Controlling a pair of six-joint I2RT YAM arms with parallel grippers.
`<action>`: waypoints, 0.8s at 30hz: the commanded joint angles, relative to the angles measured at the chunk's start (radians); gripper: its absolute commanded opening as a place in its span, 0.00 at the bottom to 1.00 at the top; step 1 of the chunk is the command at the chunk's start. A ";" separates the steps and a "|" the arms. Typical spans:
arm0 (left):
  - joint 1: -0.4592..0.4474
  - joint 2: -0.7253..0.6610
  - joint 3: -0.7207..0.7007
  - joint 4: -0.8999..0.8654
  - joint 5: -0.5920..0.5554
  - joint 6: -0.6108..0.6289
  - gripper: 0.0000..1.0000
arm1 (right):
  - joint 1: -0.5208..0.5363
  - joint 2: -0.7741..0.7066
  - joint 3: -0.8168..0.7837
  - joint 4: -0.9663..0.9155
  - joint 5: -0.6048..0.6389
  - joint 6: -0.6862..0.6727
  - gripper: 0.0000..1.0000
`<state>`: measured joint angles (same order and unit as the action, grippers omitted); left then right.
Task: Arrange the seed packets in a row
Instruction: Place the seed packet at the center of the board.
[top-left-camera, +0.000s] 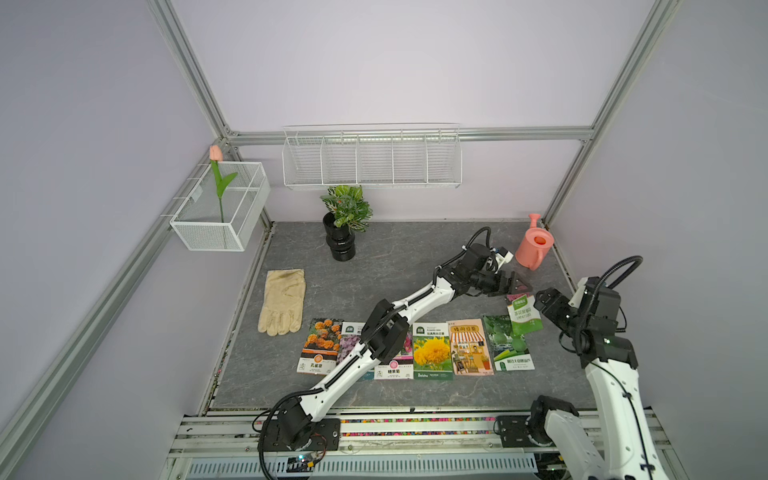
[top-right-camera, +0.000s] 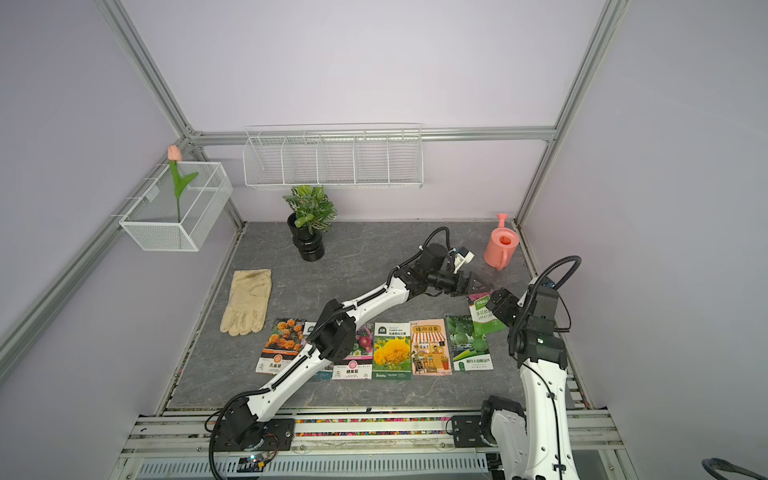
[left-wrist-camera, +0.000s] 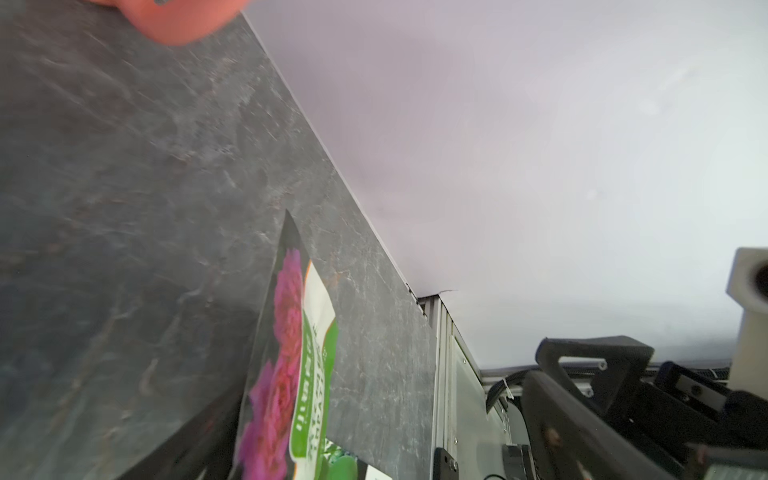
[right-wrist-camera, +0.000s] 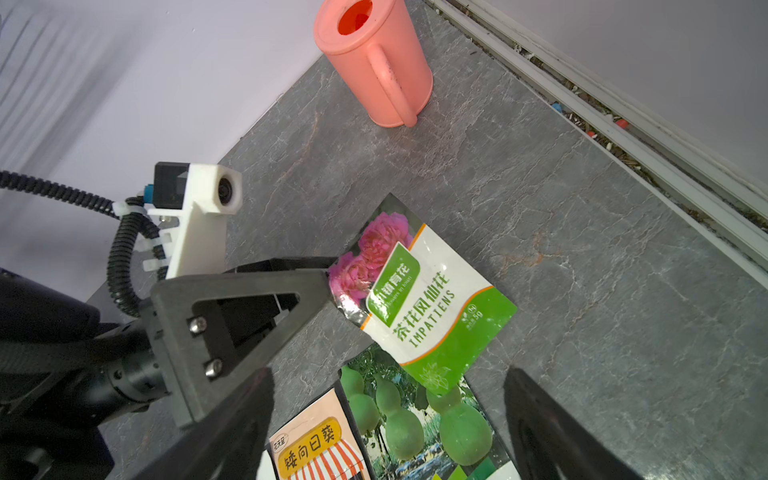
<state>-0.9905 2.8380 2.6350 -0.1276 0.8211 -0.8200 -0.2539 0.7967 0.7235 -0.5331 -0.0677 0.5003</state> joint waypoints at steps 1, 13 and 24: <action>-0.044 0.018 0.042 0.080 0.049 -0.044 0.96 | -0.007 -0.004 -0.013 0.022 0.006 -0.015 0.89; -0.091 0.041 0.036 0.048 0.037 -0.041 0.39 | -0.012 -0.046 -0.004 0.002 0.027 -0.020 0.89; -0.091 0.057 0.074 -0.025 -0.064 0.042 0.99 | -0.013 -0.047 -0.013 0.009 0.016 -0.015 0.89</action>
<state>-1.0817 2.8754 2.6675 -0.1181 0.7956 -0.8253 -0.2611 0.7609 0.7235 -0.5335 -0.0563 0.4973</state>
